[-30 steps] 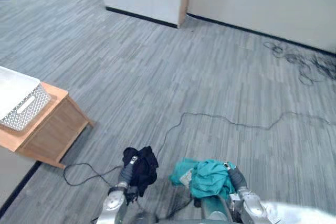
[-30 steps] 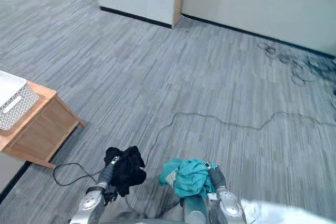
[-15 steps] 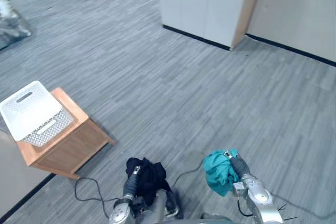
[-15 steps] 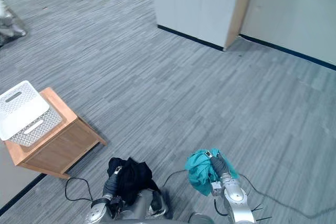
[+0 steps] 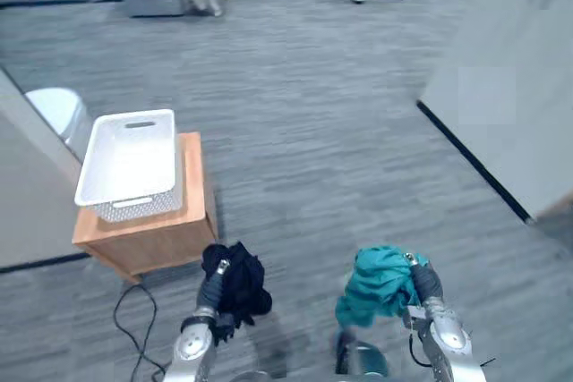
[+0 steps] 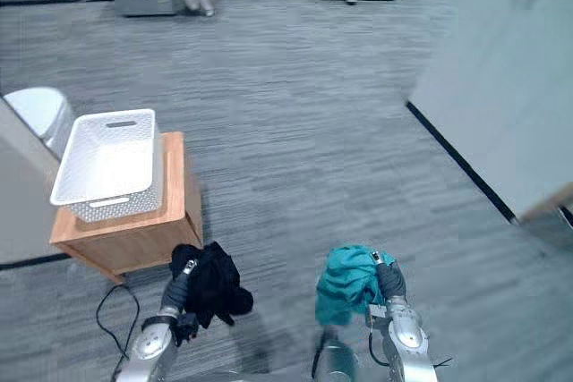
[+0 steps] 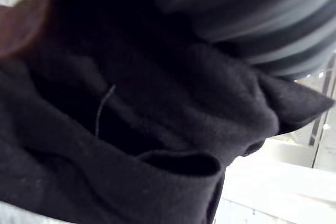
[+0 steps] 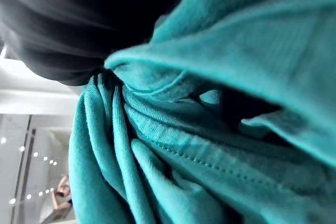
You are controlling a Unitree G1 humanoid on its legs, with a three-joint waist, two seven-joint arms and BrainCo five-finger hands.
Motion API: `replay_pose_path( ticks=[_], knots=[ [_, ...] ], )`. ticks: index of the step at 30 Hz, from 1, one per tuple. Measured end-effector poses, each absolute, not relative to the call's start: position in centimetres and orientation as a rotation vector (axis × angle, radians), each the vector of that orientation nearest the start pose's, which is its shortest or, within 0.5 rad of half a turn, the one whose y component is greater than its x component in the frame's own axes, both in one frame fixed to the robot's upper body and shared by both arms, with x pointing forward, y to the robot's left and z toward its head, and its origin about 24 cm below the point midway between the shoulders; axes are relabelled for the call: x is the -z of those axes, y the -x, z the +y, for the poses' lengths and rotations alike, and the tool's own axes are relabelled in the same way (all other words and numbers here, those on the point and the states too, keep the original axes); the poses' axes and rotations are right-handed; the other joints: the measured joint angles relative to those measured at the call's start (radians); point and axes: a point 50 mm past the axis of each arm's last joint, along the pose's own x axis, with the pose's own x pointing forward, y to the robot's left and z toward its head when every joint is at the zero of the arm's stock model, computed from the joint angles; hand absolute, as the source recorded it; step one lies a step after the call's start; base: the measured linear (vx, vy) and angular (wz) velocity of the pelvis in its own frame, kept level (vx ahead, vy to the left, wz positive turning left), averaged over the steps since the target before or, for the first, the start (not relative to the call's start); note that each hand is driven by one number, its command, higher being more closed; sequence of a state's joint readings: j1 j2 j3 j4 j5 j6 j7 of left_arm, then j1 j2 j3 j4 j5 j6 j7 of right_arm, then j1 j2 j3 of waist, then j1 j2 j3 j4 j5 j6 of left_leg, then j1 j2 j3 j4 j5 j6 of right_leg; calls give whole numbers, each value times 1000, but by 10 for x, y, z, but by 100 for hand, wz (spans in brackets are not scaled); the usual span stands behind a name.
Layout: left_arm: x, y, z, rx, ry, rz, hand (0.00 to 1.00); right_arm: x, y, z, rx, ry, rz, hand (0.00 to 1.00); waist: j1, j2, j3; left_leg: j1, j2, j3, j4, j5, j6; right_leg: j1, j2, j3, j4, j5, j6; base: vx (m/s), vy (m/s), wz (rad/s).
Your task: Tidy the bed and pick cloth on bed and put in laundry
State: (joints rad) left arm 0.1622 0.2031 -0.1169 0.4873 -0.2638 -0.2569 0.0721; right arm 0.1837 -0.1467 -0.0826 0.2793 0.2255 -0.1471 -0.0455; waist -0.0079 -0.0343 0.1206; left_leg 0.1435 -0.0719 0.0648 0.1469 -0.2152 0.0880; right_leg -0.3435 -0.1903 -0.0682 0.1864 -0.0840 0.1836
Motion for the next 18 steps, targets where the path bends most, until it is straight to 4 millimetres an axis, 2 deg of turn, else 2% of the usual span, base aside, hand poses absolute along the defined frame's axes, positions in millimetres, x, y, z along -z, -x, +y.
replay_pose_path(
  ticks=[1,2,3,4,5,6,7,8,9,11,12,13,14,15,16,17,18],
  knots=[
    [73,-176,204,-137,1,408,100,36,-192,-222,246,-65,272,100,-8,15,10,50,21,-15,11,-53,-37,2,-1,20,-16,39,-16,589,-362,111],
    [73,-174,205,-144,1,410,100,35,-192,-224,247,-66,266,100,-11,17,9,73,35,-26,26,-86,-46,11,5,16,-10,63,-40,629,-396,107],
    [76,-167,207,-169,4,428,100,34,-192,-226,239,-61,265,100,-10,26,-19,112,75,-40,57,-152,-74,17,39,5,36,88,-85,715,-428,83],
    [76,-158,217,-216,-10,442,100,33,-195,-226,215,-58,266,100,-2,10,-42,100,93,-33,201,-191,-128,28,55,-20,105,93,-112,724,-462,77],
    [78,-155,219,-234,-6,451,100,32,-197,-227,206,-53,265,100,-7,13,-42,59,112,-27,317,-199,-139,30,59,-22,139,130,-103,689,-490,80],
    [82,-150,209,-267,44,473,100,26,-201,-237,180,-5,255,100,-12,82,-48,-65,227,12,625,-148,-162,74,116,-65,160,95,-128,738,-505,41],
    [85,-146,199,-279,89,481,100,17,-208,-244,148,36,234,100,12,143,-32,-188,346,58,871,-55,-139,131,180,-84,111,82,-164,599,-393,18],
    [86,-146,196,-275,97,483,100,15,-210,-246,144,46,226,100,21,160,-25,-224,372,68,923,-60,-134,160,194,-89,90,78,-172,702,-361,-4],
    [85,-147,194,-271,100,481,100,11,-213,-250,144,58,213,100,23,163,2,-279,367,91,957,-69,-125,232,190,-98,47,75,-180,558,-281,20],
    [81,-146,196,-287,96,459,100,10,-213,-251,137,65,204,100,24,148,12,-319,316,148,852,-86,-144,333,166,-122,-32,71,-187,577,-282,30],
    [74,-149,196,-287,99,416,100,7,-214,-253,142,72,186,100,31,139,17,-338,277,208,717,-90,-151,392,150,-144,-82,65,-195,457,-180,38],
    [65,-154,195,-282,105,365,100,3,-216,-256,153,83,163,100,31,136,19,-356,244,294,573,-88,-152,439,137,-181,-124,49,-194,440,-157,52],
    [61,-157,194,-279,111,342,100,2,-216,-257,157,90,157,100,25,136,19,-361,232,346,500,-85,-154,462,133,-204,-141,42,-187,410,-119,93],
    [51,-163,190,-271,125,290,100,0,-214,-263,182,99,156,100,18,137,18,-357,219,493,365,-70,-149,503,133,-267,-168,21,-167,309,-76,99],
    [46,-167,188,-266,135,263,100,0,-212,-267,194,104,159,100,17,138,18,-357,217,565,313,-63,-136,524,137,-298,-176,8,-159,365,-67,137],
    [37,-174,183,-257,153,213,100,-1,-211,-271,203,124,162,100,16,137,17,-355,213,679,251,-47,-77,550,143,-356,-164,-39,-138,426,-13,140],
    [33,-176,181,-253,156,193,100,-3,-212,-273,197,138,157,100,25,130,13,-349,206,733,237,-53,6,558,131,-410,-90,-122,-109,427,7,140]
  ],
)
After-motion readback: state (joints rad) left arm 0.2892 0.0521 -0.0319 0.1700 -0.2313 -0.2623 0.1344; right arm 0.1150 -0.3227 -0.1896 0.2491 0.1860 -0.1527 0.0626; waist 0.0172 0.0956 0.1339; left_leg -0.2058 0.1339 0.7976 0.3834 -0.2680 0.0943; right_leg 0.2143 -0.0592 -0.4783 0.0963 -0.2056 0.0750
